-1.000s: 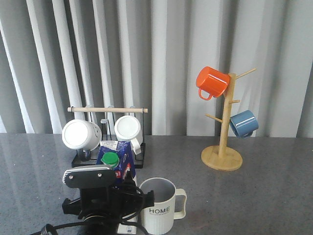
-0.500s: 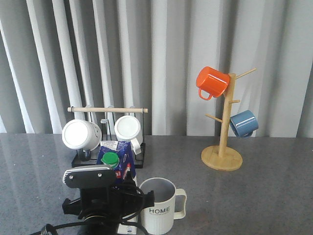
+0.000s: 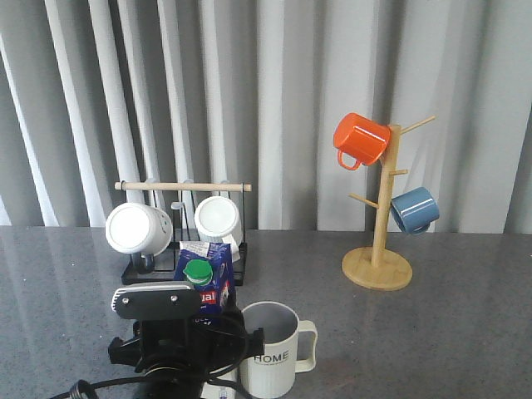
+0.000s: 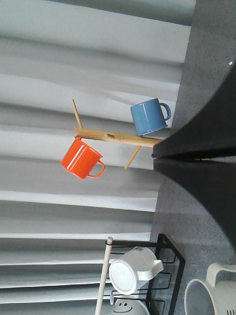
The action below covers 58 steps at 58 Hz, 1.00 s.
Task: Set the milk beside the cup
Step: 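Lower the carton onto the table next to the mug, then open the left gripper and lift it away from the carton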
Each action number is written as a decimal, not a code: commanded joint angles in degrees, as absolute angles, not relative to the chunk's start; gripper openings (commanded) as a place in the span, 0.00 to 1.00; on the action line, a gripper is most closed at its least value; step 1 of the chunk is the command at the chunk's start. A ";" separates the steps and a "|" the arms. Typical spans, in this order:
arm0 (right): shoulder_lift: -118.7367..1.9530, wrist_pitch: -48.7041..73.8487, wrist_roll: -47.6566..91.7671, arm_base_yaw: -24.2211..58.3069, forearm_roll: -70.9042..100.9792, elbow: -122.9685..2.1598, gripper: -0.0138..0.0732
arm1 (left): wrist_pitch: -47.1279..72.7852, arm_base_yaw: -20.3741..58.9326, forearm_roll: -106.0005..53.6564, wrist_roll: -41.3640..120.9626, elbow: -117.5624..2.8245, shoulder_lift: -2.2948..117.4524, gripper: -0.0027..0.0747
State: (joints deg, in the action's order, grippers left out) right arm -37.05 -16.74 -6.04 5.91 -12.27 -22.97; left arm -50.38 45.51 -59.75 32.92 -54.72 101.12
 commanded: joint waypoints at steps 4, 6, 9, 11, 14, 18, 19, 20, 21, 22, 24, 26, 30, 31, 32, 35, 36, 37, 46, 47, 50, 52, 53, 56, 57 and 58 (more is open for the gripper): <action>-36.87 -20.92 -6.03 5.49 -12.16 -24.53 0.15 | -54.03 45.91 -57.20 34.80 -55.81 98.54 0.98; -36.87 -20.92 -6.03 5.49 -12.16 -24.53 0.15 | -53.95 45.91 -56.35 34.80 -55.81 98.34 0.98; -36.87 -20.92 -6.03 5.49 -12.16 -24.53 0.15 | -53.62 45.91 -55.95 34.80 -55.81 97.95 0.98; -36.87 -20.92 -6.03 5.49 -12.16 -24.53 0.15 | -53.37 45.91 -55.77 34.80 -55.81 97.59 0.97; -36.87 -20.92 -6.03 5.49 -12.16 -24.53 0.15 | -53.00 45.91 -55.71 34.80 -55.81 96.77 0.97; -36.87 -20.92 -6.03 5.49 -12.16 -24.53 0.15 | -53.00 45.91 -55.71 34.86 -55.81 95.50 0.97; -36.87 -20.92 -6.03 5.49 -12.16 -24.53 0.15 | -53.24 45.91 -55.71 34.86 -55.81 94.96 0.97; -36.87 -20.92 -6.03 5.49 -12.16 -24.53 0.15 | -53.33 45.91 -55.66 34.92 -55.81 94.57 0.96; -36.87 -20.92 -6.03 5.49 -12.16 -24.53 0.15 | -53.48 45.91 -55.61 35.11 -55.81 94.00 0.96; -36.87 -20.92 -6.03 5.49 -12.16 -24.53 0.15 | -53.62 45.91 -55.61 35.27 -55.81 93.56 0.96; -36.87 -20.92 -6.03 5.49 -12.16 -24.53 0.15 | -53.88 45.91 -55.54 35.76 -55.81 92.34 0.96; -36.87 -20.92 -6.03 5.49 -12.16 -24.53 0.15 | -53.88 45.91 -55.32 36.82 -55.81 91.01 0.96; -36.87 -20.86 -6.03 5.49 -12.16 -24.53 0.15 | -53.81 45.91 -55.06 38.44 -55.81 88.32 0.95; -36.87 -20.86 -6.03 5.49 -12.16 -24.53 0.15 | -53.74 45.91 -55.13 38.55 -55.81 87.66 0.95; -36.87 -20.86 -6.03 5.49 -12.16 -24.53 0.15 | -53.36 45.91 -55.06 38.56 -55.81 86.65 0.95; -36.87 -20.86 -6.03 5.49 -12.16 -24.53 0.15 | -52.48 45.91 -54.43 38.85 -55.81 84.18 0.92; -36.87 -20.86 -6.03 5.49 -12.16 -24.53 0.15 | -52.17 45.91 -54.13 39.50 -55.81 83.09 0.90; -36.87 -20.86 -6.03 5.49 -12.16 -24.53 0.15 | -51.95 45.91 -53.96 40.09 -55.81 82.37 0.89; -36.87 -20.86 -6.03 5.49 -12.16 -24.53 0.15 | -50.35 45.91 -53.08 47.38 -55.81 74.57 0.42; -36.87 -20.86 -6.03 5.49 -12.16 -24.53 0.15 | -50.17 45.91 -53.08 47.30 -55.81 74.01 0.36; -36.87 -20.86 -6.03 5.49 -12.16 -24.53 0.15 | -49.61 45.91 -53.22 47.26 -55.81 72.02 0.09; -36.87 -20.86 -6.03 5.49 -12.16 -24.53 0.15 | -49.61 45.91 -53.29 47.40 -55.81 71.02 0.02; -36.87 -20.86 -6.03 5.49 -12.16 -24.53 0.15 | -49.83 45.91 -53.35 47.40 -55.81 70.50 0.02; -36.87 -20.86 -6.03 5.49 -12.16 -24.53 0.15 | -50.72 45.91 -53.35 47.30 -55.81 69.45 0.02; -36.87 -20.86 -6.03 5.49 -12.16 -24.53 0.15 | -50.86 45.91 -53.30 47.30 -55.81 69.09 0.02; -36.87 -20.86 -6.03 5.49 -12.16 -24.53 0.15 | -50.98 45.91 -53.29 47.30 -55.81 68.86 0.02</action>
